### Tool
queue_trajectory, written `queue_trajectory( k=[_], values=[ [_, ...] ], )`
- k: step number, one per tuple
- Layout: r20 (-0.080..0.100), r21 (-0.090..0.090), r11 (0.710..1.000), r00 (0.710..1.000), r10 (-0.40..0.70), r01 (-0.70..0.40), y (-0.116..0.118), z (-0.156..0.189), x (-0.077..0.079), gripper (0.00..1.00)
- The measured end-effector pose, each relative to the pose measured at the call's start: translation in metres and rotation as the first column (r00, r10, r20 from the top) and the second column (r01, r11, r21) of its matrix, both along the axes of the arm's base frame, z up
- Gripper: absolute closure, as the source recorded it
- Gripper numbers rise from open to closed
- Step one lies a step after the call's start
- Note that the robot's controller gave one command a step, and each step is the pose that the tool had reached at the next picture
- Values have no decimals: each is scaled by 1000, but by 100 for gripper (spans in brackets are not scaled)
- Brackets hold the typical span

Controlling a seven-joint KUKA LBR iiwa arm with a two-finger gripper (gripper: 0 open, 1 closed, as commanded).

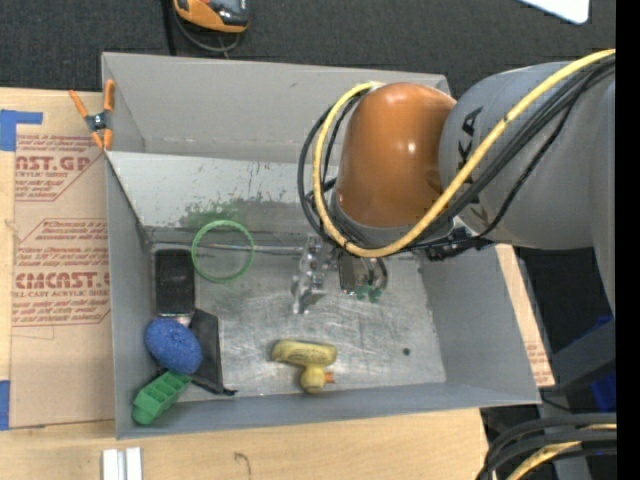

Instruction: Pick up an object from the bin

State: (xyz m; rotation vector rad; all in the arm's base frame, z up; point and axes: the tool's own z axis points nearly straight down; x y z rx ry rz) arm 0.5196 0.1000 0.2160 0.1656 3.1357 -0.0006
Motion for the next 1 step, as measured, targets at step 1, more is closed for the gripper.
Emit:
queue_trajectory(
  k=[1],
  values=[
    [-4, 0, 996, 996, 92, -92, -9, -83, 28, 0]
  ],
)
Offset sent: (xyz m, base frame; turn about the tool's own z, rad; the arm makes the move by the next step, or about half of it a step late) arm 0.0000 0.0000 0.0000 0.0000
